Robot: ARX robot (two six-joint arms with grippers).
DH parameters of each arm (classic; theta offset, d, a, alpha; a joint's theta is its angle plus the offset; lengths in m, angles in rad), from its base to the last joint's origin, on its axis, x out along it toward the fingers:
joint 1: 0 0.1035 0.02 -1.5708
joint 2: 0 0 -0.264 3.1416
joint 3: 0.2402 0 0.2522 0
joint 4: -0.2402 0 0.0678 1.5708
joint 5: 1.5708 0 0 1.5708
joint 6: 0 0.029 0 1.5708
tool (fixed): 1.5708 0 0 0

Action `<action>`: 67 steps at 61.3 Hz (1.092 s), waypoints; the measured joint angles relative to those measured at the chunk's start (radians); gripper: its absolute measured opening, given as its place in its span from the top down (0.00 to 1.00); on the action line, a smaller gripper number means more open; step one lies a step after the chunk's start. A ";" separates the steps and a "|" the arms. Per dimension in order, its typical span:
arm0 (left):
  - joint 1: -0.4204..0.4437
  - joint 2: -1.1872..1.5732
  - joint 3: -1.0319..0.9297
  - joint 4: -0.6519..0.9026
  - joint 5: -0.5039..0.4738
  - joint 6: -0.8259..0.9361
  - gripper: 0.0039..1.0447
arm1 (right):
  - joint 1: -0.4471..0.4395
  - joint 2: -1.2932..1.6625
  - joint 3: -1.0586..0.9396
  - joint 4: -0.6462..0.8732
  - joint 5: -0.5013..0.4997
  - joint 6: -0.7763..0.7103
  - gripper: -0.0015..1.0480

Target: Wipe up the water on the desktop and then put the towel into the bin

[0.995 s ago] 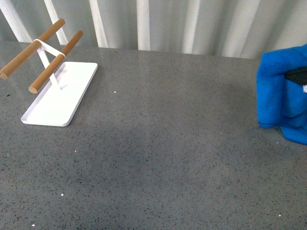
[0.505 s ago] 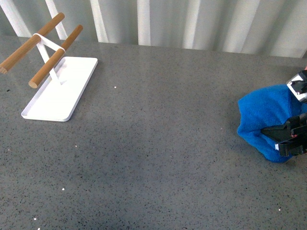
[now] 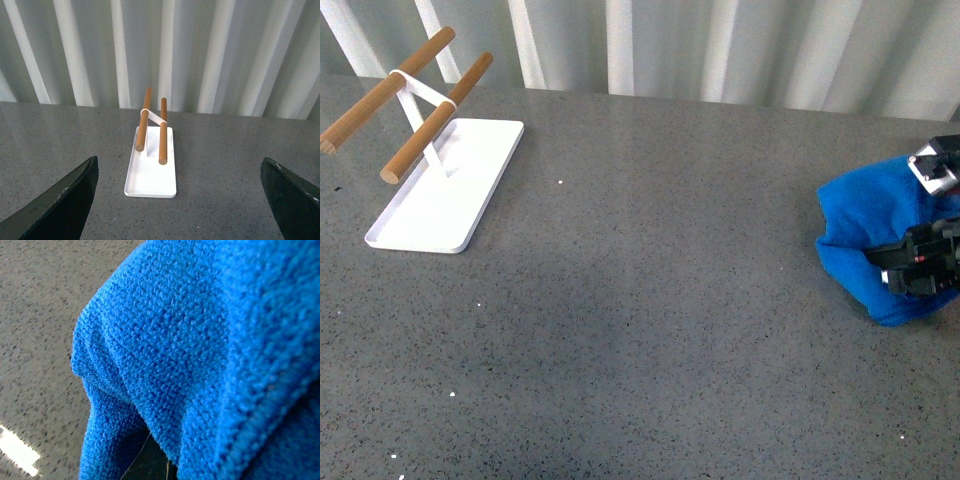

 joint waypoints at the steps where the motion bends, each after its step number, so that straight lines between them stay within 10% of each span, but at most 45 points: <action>1: 0.000 0.000 0.000 0.000 0.000 0.000 0.06 | 0.001 0.004 0.010 -0.005 0.003 0.000 0.95; 38: 0.000 0.000 0.000 0.000 0.000 0.000 0.06 | 0.182 0.244 0.568 -0.264 0.034 0.027 0.95; 67: 0.000 0.000 0.000 0.000 0.000 0.000 0.06 | 0.218 0.026 0.032 -0.130 -0.188 -0.112 0.95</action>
